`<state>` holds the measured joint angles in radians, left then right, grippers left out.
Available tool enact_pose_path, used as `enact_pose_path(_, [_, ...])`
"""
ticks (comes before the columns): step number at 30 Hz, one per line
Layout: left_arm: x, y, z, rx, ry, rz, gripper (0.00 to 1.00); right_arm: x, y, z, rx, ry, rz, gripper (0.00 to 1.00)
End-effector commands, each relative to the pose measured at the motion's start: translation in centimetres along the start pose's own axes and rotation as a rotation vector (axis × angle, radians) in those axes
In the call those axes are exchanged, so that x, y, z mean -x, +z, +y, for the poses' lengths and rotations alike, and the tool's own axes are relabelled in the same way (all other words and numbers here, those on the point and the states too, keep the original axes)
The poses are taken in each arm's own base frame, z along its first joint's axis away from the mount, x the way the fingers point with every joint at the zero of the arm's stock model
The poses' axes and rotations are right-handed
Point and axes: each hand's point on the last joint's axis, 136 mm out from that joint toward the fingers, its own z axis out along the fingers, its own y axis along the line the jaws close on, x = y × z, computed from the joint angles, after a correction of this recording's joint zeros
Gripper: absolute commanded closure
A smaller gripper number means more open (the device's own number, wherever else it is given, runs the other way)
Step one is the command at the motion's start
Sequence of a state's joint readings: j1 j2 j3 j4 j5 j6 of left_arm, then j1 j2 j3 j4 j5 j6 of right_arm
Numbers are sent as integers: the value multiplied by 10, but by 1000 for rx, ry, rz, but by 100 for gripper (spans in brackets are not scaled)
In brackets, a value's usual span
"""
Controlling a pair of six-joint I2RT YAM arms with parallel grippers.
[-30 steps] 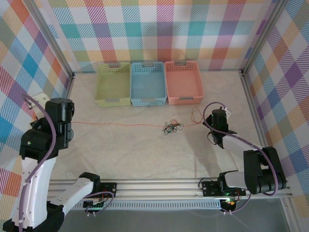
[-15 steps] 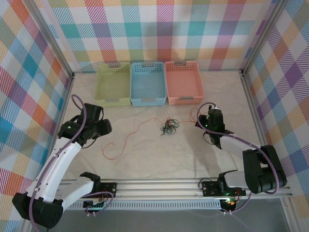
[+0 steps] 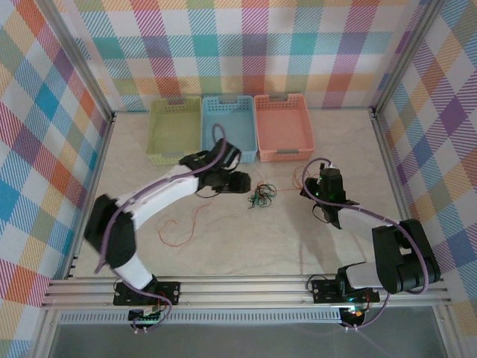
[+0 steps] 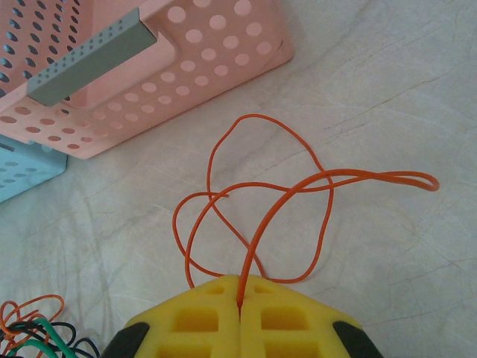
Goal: Untangle the cables
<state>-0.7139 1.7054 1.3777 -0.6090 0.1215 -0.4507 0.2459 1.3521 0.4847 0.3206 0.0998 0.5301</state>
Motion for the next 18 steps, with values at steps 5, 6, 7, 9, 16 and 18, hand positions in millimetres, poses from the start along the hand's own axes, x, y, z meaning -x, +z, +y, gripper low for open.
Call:
enact_pose_path(5, [15,41,-34,-83,116,82,43,12,0,11,28,-25,-30,100])
enact_pose_path(6, [16,45,-38,-99,125,86,41,12,1,11,29,-23,-27,100])
enact_pose_path(7, [19,48,-38,-95,130,82,40,11,2,11,29,-21,-22,100])
enact_pose_path(9, [22,55,-39,-83,150,95,39,9,3,11,30,-21,-17,100])
enact_pose_path(16, [26,79,-33,16,215,154,44,10,3,11,28,-22,-19,100])
enact_pose_path(18, [28,86,-27,55,222,171,47,10,3,10,26,-23,-22,100])
